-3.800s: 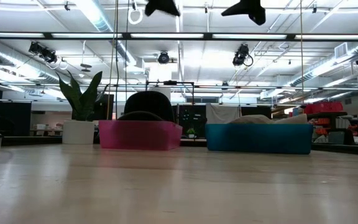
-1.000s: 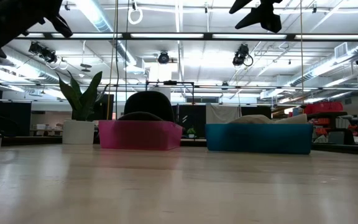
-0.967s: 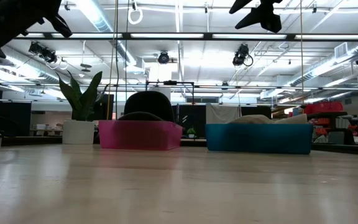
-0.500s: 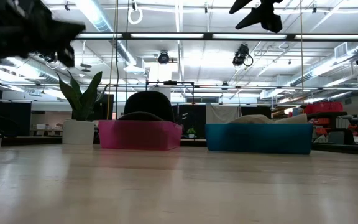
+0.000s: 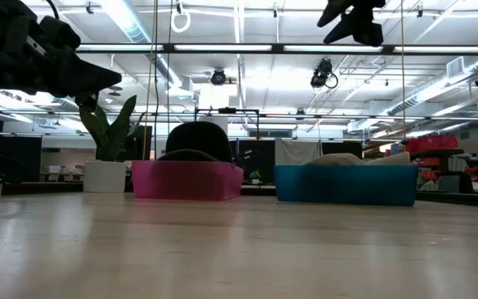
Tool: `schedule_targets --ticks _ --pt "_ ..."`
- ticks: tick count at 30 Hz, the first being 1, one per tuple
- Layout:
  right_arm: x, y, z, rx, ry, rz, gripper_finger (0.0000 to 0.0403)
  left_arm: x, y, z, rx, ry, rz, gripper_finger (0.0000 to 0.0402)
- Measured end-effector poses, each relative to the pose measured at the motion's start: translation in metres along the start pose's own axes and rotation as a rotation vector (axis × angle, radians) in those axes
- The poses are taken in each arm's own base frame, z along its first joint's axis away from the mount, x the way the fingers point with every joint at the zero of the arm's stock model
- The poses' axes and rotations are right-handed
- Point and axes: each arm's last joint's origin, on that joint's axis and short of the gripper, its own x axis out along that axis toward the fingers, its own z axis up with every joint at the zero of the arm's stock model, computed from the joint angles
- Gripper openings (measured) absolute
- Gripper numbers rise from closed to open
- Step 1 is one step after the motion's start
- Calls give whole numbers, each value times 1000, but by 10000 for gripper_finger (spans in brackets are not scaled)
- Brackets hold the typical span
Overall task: Pick & Place hat
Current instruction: Return to Home Position
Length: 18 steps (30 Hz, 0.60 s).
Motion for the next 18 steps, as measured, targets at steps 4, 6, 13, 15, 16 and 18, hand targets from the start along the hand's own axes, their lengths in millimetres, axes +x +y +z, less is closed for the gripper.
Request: schedule_targets --ticks 4,6,13,15,16,18 --pt "0 -1 -5 -14 55 -3 63 0 0 1 1 -10 -1 2" --pt "0 -2 -6 -32 70 -3 18 0 0 1 1 -20 -3 2" --pt "39 -7 -29 14 -45 169 6 0 0 2 2 -28 -4 3" --pt "56 -8 -41 45 -80 264 4 0 0 3 2 -33 -4 3" --pt "63 -9 -47 61 -94 295 6 0 0 3 2 -34 -5 3" --pt "71 -10 -59 85 -117 348 5 0 0 3 2 -34 -5 3"
